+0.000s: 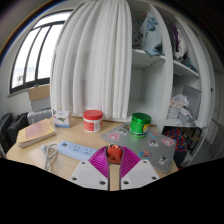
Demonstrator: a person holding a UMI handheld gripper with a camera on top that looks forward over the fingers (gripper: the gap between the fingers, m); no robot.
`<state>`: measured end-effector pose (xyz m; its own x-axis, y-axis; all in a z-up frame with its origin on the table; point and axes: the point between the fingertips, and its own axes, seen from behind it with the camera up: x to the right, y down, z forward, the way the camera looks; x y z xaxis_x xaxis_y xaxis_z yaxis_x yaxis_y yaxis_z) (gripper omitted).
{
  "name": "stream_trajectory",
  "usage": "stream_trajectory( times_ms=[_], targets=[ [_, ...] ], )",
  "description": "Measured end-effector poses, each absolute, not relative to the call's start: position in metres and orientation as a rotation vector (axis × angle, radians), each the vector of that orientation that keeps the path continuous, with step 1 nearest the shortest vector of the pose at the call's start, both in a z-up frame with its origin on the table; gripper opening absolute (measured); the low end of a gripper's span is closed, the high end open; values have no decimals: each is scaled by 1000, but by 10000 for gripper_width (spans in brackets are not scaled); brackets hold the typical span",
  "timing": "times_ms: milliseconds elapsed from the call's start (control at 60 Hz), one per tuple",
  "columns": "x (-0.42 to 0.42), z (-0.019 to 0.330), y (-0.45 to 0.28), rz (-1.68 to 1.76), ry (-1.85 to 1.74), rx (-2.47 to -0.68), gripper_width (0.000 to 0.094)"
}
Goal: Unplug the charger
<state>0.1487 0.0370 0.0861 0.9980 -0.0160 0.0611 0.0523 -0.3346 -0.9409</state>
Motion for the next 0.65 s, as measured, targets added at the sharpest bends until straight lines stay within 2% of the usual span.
stream_trajectory(
  times_ms=[67, 150, 233, 417, 450, 517, 550, 583, 650],
  targets=[
    [158, 50, 32, -46, -28, -2034, 134],
    [165, 29, 29, -17, -16, -2126, 143],
    [174, 15, 31, -36, -3, -2178, 176],
    [176, 4, 35, 10, 28, -2222, 325],
    [180, 4, 35, 9, 34, -2215, 409],
    [188, 10, 34, -4, 41, -2185, 697],
    [191, 15, 33, -6, 35, -2163, 798],
    [196, 21, 32, -12, 30, -2134, 834],
    [210, 33, 29, -38, 31, -2077, 829]
  ],
)
